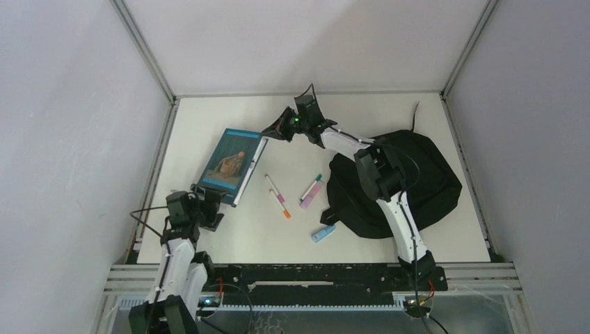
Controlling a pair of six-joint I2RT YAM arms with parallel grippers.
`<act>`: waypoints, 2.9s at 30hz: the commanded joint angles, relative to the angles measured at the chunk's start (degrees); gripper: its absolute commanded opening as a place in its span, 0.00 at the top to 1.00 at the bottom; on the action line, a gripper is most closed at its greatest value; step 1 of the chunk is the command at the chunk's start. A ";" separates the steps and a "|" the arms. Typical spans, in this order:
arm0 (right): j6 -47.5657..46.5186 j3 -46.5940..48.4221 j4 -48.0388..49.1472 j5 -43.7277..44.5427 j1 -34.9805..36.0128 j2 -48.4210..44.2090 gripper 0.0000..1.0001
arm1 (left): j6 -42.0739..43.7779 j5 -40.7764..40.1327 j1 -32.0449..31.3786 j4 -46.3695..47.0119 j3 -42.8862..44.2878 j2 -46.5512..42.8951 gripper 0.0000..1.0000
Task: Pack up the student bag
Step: Pick up the book from the center of the board.
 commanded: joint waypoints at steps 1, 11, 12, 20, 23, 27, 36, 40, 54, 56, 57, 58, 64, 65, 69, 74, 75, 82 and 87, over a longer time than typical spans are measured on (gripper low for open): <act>2.64 -0.49 4.99 -1.13 -0.09 -3.63 1.00 | -5.74 1.45 0.47 18.87 -5.57 -0.67 0.00; 5.31 -0.38 6.80 -2.14 0.10 -3.06 1.00 | -9.41 -1.26 0.45 34.70 -11.75 -4.69 0.00; 5.58 -0.36 7.15 -2.25 0.16 -2.97 1.00 | -9.76 -0.55 0.49 37.58 -11.80 -3.17 0.00; 6.43 -0.16 7.78 -3.03 0.45 -2.37 1.00 | -13.18 4.68 0.46 54.08 -9.64 11.49 0.00; 6.35 -0.12 7.82 -3.14 0.53 -2.30 1.00 | -14.52 4.59 0.46 55.51 -8.82 11.51 0.00; 6.52 -0.48 7.49 -2.27 0.62 -1.95 1.00 | -15.37 1.97 0.55 53.08 -7.10 9.93 0.13; 5.99 -0.84 8.17 -3.49 0.69 -1.47 1.00 | -12.92 0.76 0.48 43.56 -1.41 5.76 0.78; 3.96 -0.06 6.66 -5.53 -0.08 -2.42 0.82 | -9.29 -0.37 0.56 35.04 2.64 0.80 0.95; -7.03 -21.45 12.67 -22.73 -10.33 -20.96 0.00 | 5.28 23.62 0.85 25.19 21.94 2.99 1.00; -1.91 -26.74 24.51 -26.61 -11.73 -23.01 0.00 | 6.30 29.27 0.81 25.06 24.60 5.80 1.00; 0.87 -28.70 29.56 -28.27 -12.25 -23.50 0.00 | 6.39 31.36 0.82 25.00 25.55 6.98 1.00; 3.17 -29.95 33.34 -29.75 -12.64 -23.82 0.01 | 6.36 32.81 0.86 24.92 26.22 7.75 1.00; 15.57 -32.06 54.08 -34.81 -12.25 -22.90 0.00 | 6.32 36.28 0.82 24.45 27.19 7.78 1.00; 18.76 -32.04 57.60 -34.86 -12.09 -22.33 0.00 | 6.36 36.68 0.82 24.30 27.21 7.60 1.00; 24.57 -31.89 66.07 -34.57 -11.61 -19.93 0.00 | 5.94 38.20 0.86 23.93 27.09 6.69 1.00; 23.23 -32.34 64.48 -34.20 -11.04 -19.07 0.00 | 6.04 38.94 0.84 22.65 27.61 5.50 1.00; 21.88 -32.30 62.54 -33.98 -10.94 -19.36 0.00 | 6.16 39.02 0.88 22.35 27.77 5.24 1.00; -0.77 -32.66 33.68 -28.32 -11.13 -25.56 0.00 | 9.08 38.43 0.87 17.15 30.06 3.17 1.00; -1.54 -32.72 32.63 -27.82 -11.09 -25.61 0.00 | 9.59 38.10 0.85 15.93 30.67 2.56 1.00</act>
